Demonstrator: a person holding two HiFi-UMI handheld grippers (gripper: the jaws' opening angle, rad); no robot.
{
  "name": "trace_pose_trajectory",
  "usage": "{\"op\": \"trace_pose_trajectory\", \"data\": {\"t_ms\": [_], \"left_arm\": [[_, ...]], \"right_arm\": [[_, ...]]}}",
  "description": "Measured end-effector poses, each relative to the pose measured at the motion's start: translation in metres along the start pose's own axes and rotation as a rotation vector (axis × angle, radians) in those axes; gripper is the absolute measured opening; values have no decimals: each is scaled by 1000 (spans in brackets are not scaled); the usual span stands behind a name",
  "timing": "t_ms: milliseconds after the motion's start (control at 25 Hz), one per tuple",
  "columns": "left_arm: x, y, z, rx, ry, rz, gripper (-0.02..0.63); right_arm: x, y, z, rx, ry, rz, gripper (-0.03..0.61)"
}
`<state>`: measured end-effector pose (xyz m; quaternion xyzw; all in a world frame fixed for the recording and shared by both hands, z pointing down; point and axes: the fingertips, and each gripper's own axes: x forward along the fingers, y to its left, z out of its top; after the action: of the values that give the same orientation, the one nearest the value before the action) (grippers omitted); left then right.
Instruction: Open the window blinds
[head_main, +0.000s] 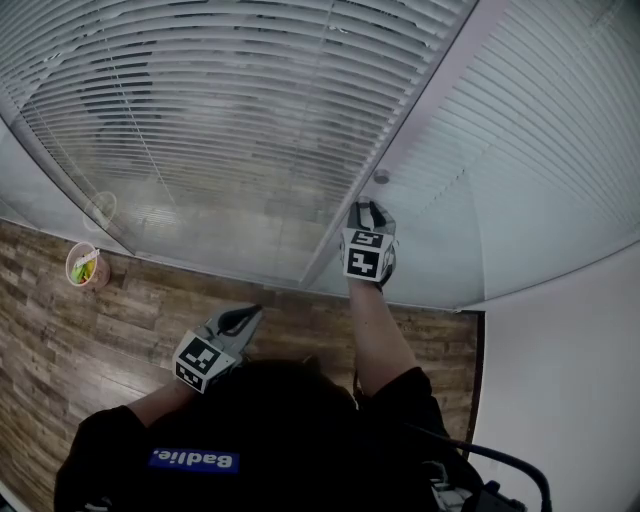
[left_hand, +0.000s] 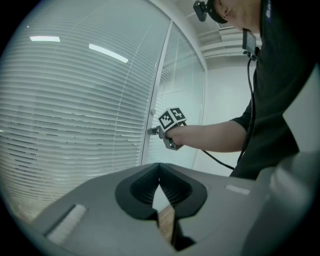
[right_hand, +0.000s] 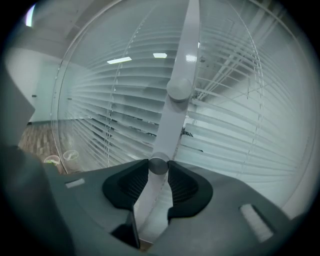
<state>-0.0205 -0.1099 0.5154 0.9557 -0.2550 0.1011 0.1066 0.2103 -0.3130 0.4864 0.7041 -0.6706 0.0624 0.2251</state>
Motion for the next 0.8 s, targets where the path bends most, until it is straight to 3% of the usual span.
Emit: {"op": "trace_pose_trajectory", "data": {"t_ms": [800], "left_arm": [[-1,-1,0,4,3,-3,0]], "right_arm": [[0,6,-3,-555,35,-150,127]]}}
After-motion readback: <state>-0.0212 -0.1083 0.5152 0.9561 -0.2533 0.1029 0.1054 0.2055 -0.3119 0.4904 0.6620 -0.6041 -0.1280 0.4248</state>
